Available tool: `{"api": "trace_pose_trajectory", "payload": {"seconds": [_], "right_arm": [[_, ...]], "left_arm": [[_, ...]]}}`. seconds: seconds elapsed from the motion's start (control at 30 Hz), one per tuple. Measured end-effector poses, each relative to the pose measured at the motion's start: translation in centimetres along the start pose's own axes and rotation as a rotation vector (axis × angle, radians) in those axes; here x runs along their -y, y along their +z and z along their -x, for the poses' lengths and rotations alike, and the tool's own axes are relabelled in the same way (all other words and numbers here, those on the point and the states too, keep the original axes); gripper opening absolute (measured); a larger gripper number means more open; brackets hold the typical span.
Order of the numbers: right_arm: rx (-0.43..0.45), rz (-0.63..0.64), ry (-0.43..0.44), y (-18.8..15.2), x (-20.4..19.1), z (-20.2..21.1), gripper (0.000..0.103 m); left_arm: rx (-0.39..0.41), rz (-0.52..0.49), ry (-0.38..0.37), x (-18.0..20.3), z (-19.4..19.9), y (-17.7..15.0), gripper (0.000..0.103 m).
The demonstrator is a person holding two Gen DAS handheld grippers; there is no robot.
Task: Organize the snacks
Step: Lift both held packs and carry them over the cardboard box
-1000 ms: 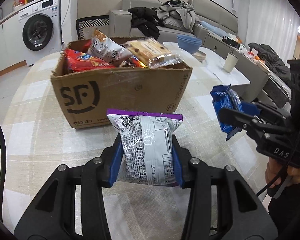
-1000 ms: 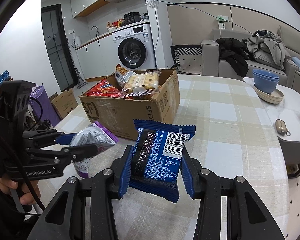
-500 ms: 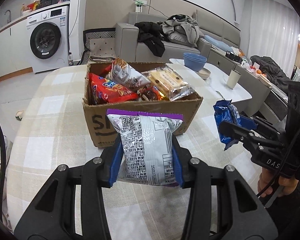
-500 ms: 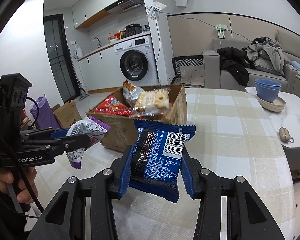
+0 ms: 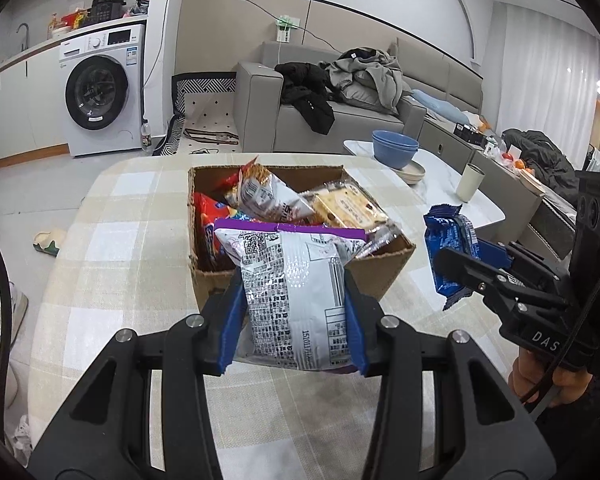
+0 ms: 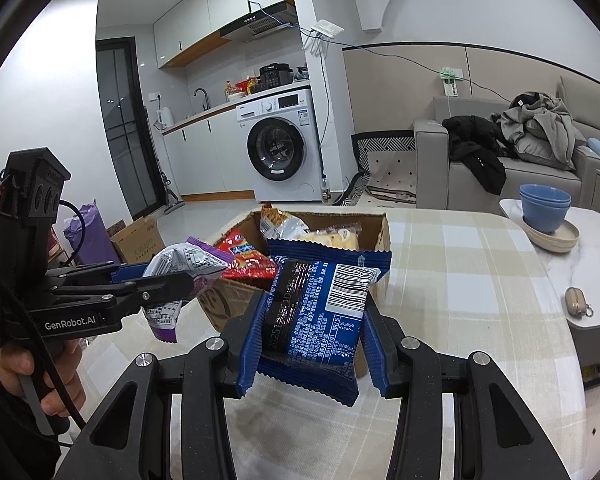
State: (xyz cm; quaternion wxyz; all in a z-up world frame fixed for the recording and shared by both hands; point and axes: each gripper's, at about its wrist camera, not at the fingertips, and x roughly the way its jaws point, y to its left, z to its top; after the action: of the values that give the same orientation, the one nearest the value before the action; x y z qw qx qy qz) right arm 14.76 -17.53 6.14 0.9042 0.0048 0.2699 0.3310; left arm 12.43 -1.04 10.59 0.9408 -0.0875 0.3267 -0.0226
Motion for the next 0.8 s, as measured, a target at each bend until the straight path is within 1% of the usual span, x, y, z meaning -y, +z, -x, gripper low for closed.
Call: {"api": "trace_pose_trajectory", "payload": {"seconds": [0.37,0.6,0.8], "right_arm": [[0.008,0.0,0.014,2.3,-0.3,-2.2,0.045],[-0.014,-0.009,0.023,3.4,-0.2,-4.3,0.045],[-0.016,-0.007,0.029,4.6,-0.2,-5.5,0.045]], "left_arm": [[0.016,-0.002,0.033,-1.1,-1.6,3.7,0.041],[-0.008,0.0,0.057,-1.9,-4.4,5.7,0.041],[-0.024,0.009,0.067,-2.4,-6.6,6.9,0.041]]}}
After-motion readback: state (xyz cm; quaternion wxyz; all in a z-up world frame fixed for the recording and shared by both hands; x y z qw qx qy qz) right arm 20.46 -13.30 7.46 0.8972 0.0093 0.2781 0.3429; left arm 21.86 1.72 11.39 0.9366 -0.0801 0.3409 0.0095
